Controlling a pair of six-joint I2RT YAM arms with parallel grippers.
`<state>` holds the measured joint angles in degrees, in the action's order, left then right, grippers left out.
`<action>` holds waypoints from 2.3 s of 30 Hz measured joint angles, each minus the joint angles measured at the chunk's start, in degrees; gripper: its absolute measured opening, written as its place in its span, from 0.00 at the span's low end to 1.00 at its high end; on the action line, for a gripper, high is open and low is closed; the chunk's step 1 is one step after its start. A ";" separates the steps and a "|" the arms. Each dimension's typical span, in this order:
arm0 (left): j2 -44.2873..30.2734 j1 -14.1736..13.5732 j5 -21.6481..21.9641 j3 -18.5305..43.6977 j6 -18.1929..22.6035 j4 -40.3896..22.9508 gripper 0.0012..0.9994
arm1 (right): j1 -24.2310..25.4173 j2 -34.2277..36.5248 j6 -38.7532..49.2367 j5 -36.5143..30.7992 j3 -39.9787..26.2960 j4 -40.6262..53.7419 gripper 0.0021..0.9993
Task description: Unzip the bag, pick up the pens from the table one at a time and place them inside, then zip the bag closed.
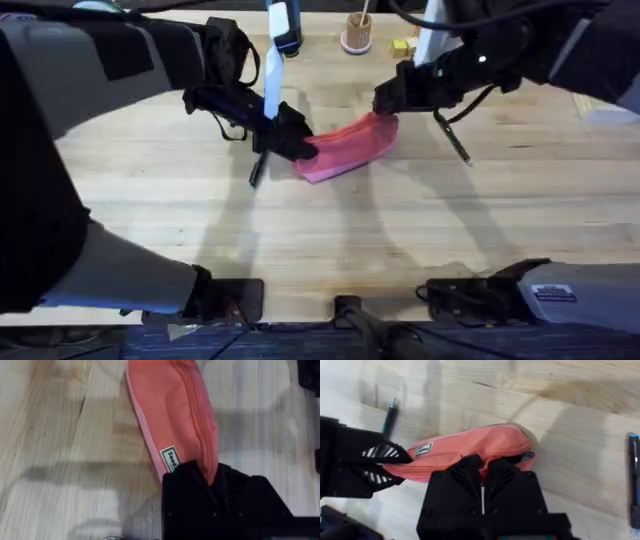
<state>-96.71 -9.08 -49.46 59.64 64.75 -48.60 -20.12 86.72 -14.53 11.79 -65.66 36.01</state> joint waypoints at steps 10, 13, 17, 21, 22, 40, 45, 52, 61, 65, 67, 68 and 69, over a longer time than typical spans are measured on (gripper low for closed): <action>0.00 0.00 0.73 0.00 -0.02 -0.22 0.04 | -7.51 -0.09 -3.36 -9.28 -0.07 0.01 0.03; 0.00 0.02 0.87 0.00 -0.02 -0.28 0.04 | -8.29 -0.09 -4.26 -9.69 -0.07 -0.52 0.03; 0.00 0.02 1.07 0.00 -0.02 -0.42 0.04 | -9.87 -0.09 -5.35 -10.80 -0.07 -1.45 0.03; 0.00 0.13 1.46 0.00 -0.02 -0.76 0.04 | -12.55 -0.09 -5.85 -12.17 -0.07 -3.07 0.03; 0.00 0.20 1.61 0.00 -0.02 -0.92 0.04 | -13.23 -0.09 -5.89 -12.32 -0.07 -3.56 0.03; 0.00 0.39 3.56 0.00 -0.04 -1.57 0.04 | -19.40 -0.09 -6.07 -13.60 -0.07 -8.56 0.03; 0.00 0.47 4.01 0.00 -0.05 -1.79 0.04 | -20.99 -0.09 -6.05 -13.73 -0.07 -10.09 0.03; 0.00 0.66 4.11 -0.02 -0.19 -2.16 0.04 | -22.45 -0.09 -5.78 -14.33 -0.07 -11.14 0.03; 0.00 0.76 4.11 -0.02 -0.24 -2.23 0.04 | -23.60 -0.09 -5.08 -15.29 -0.07 -11.88 0.03; 0.00 0.76 4.11 -0.02 -0.22 -2.23 0.04 | -23.64 -0.09 -4.71 -15.30 -0.07 -11.96 0.03; 0.00 0.76 4.11 -0.02 -0.24 -2.23 0.04 | -23.64 -0.09 -4.73 -15.27 -0.07 -11.98 0.05; 0.00 0.76 4.11 -0.02 -0.24 -2.18 0.04 | -23.68 -0.09 -4.77 -15.10 -0.07 -11.98 0.12; 0.00 0.76 4.09 -0.02 -0.24 -2.04 0.04 | -23.88 -0.09 -4.75 -14.70 -0.07 -12.02 0.25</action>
<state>-96.71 -8.32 -45.36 59.61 64.51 -50.63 -44.00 86.63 -19.29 -2.90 -65.73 23.99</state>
